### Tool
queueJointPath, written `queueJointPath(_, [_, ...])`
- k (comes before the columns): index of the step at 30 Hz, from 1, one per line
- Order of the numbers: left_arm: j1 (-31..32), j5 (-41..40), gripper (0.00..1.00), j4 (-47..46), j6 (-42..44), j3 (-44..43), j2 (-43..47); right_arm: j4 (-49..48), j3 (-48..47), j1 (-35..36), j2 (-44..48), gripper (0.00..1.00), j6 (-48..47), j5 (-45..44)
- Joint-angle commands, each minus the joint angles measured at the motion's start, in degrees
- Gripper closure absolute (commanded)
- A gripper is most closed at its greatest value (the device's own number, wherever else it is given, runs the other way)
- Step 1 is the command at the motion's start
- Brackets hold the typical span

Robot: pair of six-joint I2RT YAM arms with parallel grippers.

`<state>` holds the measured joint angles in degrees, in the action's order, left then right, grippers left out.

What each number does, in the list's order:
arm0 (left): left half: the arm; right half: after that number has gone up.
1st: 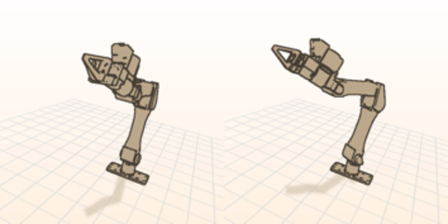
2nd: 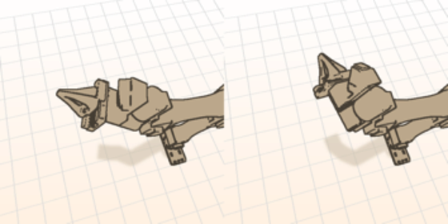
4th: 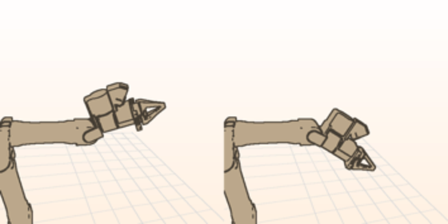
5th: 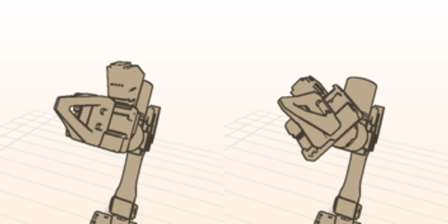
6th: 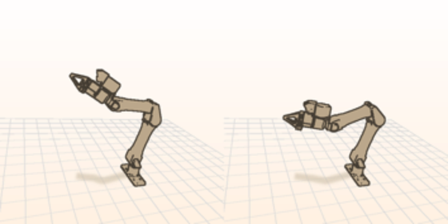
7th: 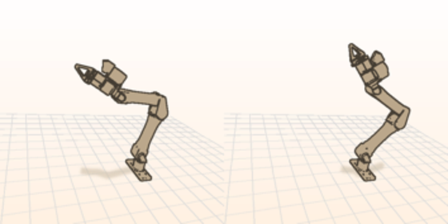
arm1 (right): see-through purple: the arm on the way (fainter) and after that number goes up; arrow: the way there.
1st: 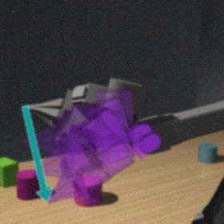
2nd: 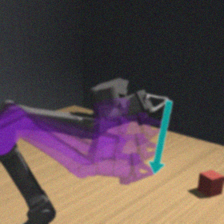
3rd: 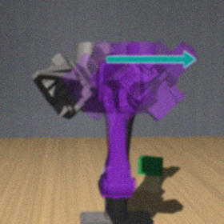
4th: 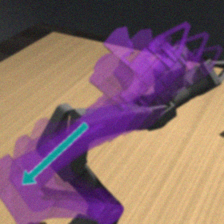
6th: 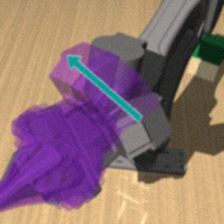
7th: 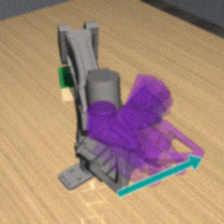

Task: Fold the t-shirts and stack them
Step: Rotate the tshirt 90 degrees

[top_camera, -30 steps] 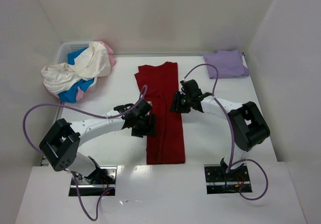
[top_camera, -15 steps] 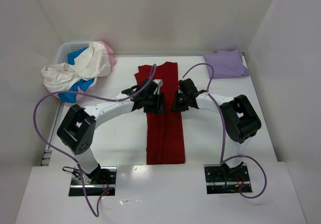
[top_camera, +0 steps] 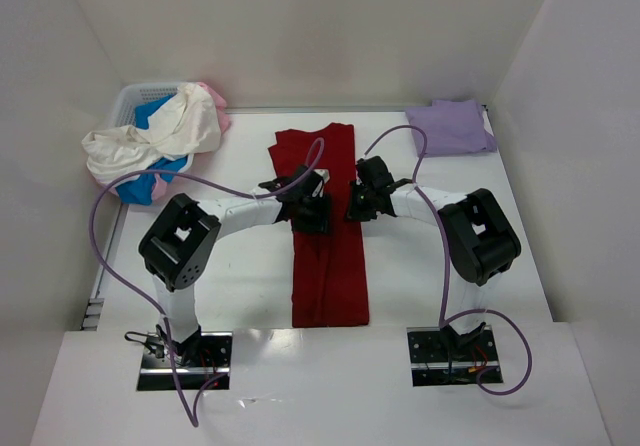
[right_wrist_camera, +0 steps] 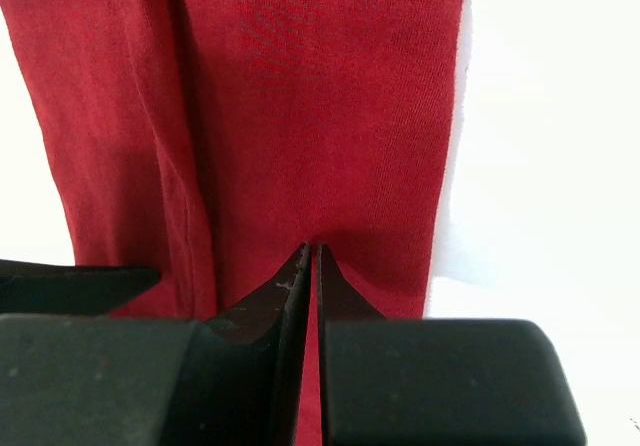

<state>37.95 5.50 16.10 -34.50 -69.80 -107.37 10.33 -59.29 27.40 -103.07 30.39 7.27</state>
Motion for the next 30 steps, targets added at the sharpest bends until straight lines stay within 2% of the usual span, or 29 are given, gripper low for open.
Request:
queueJointPath(1, [0.45,0.83,0.40,-2.47,0.58,-2.36,-1.43,-0.40,-0.31,0.64,0.41,0.90,0.02,-1.12])
queueJointPath(5, [1.06,0.83,0.40,-2.47,0.58,-3.41,-2.49,-0.40,-0.30,0.64,0.41,0.90,0.02,-1.12])
queueJointPath(7, [1.07,-0.39,0.46,-1.95,0.58,-4.11,-3.01,-0.92,-0.30,0.64,0.41,0.90,0.02,-1.12])
queueJointPath(11, [1.60,-4.07,0.63,1.30,0.05,-5.79,-4.34,-0.92,-0.30,0.64,0.41,0.90,0.02,-1.12])
queueJointPath(12, [1.60,-4.87,0.73,2.44,0.05,-5.79,-4.34,-0.92,-0.30,0.64,0.41,0.90,0.02,-1.12])
queueJointPath(13, [1.60,-5.66,0.77,2.97,-0.56,-5.79,-4.34,-0.92,-0.30,0.64,0.41,0.90,0.02,-1.12])
queueJointPath(14, [1.60,-7.15,0.84,3.58,-0.57,-5.79,-4.34,-0.92,-0.30,0.64,0.41,0.90,0.02,-1.12])
queueJointPath(17, [1.60,-8.31,0.90,3.59,-1.18,-4.04,-2.84,-0.92,0.22,0.64,0.41,0.90,0.02,-1.12])
queueJointPath(21, [1.60,-8.31,0.90,3.59,-2.32,-1.31,-0.21,-0.92,0.22,0.64,0.41,0.90,0.02,-1.12])
queueJointPath(23, [0.98,-7.70,0.86,3.59,-2.85,-0.78,0.41,-0.92,0.22,0.64,0.41,0.90,0.02,-1.12])
queueJointPath(26, [0.46,-7.08,0.74,2.81,-4.17,3.60,2.51,-0.92,0.22,0.64,0.41,0.90,-0.51,-1.12])
queueJointPath(27, [0.45,-6.56,0.74,2.80,-4.69,3.62,2.52,-0.92,0.22,0.64,0.41,0.90,-0.51,-1.12])
queueJointPath(30, [-0.07,-6.55,0.65,2.18,-4.70,5.11,3.92,-0.92,0.75,0.64,0.41,0.90,-0.51,-1.12])
